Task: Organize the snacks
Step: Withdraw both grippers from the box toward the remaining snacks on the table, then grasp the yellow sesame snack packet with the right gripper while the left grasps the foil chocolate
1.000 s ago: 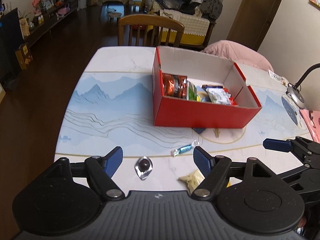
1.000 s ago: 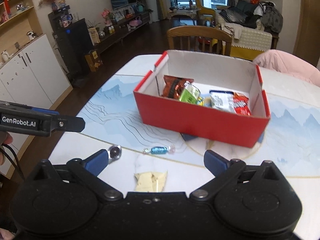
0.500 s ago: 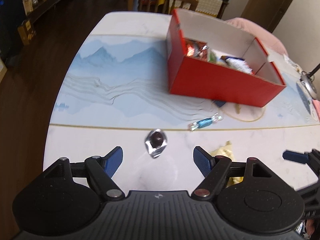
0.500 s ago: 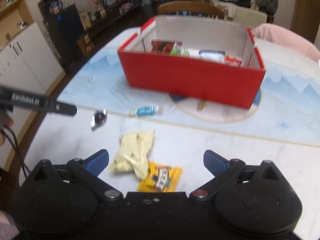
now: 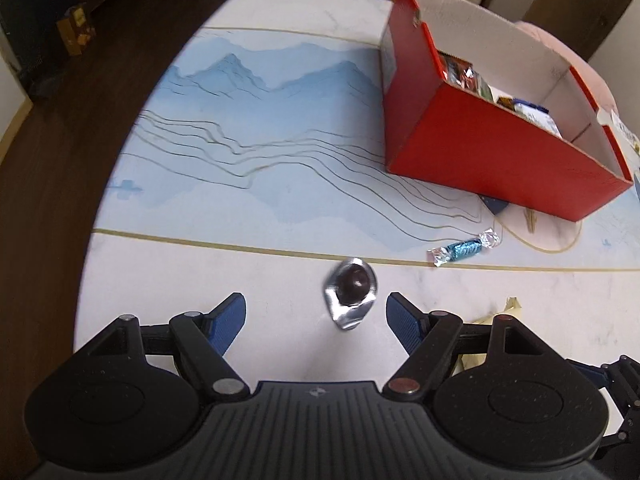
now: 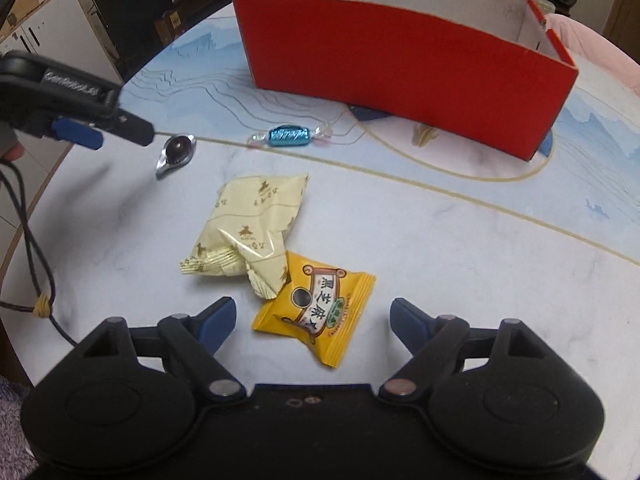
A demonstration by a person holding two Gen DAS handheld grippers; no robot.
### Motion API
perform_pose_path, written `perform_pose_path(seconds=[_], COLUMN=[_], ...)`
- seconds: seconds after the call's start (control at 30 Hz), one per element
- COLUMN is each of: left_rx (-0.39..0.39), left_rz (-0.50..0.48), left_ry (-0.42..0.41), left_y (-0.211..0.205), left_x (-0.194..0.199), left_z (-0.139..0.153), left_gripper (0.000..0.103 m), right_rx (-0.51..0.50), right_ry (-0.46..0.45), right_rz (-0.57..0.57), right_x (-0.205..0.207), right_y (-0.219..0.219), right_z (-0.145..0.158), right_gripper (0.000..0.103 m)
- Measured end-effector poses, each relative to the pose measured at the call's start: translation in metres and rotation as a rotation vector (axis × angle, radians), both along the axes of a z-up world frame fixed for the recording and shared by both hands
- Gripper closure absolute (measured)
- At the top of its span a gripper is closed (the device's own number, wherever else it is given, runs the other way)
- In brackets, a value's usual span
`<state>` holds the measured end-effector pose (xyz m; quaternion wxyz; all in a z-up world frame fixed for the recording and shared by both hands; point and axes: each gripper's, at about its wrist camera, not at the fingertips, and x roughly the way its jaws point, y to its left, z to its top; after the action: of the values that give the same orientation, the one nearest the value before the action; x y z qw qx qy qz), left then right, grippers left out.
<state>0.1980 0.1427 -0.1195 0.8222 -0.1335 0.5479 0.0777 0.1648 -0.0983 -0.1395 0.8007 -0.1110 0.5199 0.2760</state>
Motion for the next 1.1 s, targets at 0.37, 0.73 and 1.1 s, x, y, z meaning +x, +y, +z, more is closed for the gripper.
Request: perform_pose_path(seconds=[0.37,0.73,1.1], left_rx=[0.085,0.137,0.153], left_rz=[-0.075,-0.180,-0.236], left_ry=[0.014,0.025,-0.004], left_y=[-0.019,-0.033,-0.049], left_x=[0.014,0.021,0.024], left_z=[-0.017,-0.031,-0.027], left_gripper=[0.029,0.043,0.071], right_rx=[-0.021,-0.072,-0.059], right_ry=[-0.012,-0.073,-0.063], right_rz=[0.028,0.030,0.007], right_x=[0.006,0.015,0.017], right_y=[0.004,-0.005,-0.015], right_z=[-0.006,-0.006,-0.005], right_gripper=[0.029,0.049,0.051])
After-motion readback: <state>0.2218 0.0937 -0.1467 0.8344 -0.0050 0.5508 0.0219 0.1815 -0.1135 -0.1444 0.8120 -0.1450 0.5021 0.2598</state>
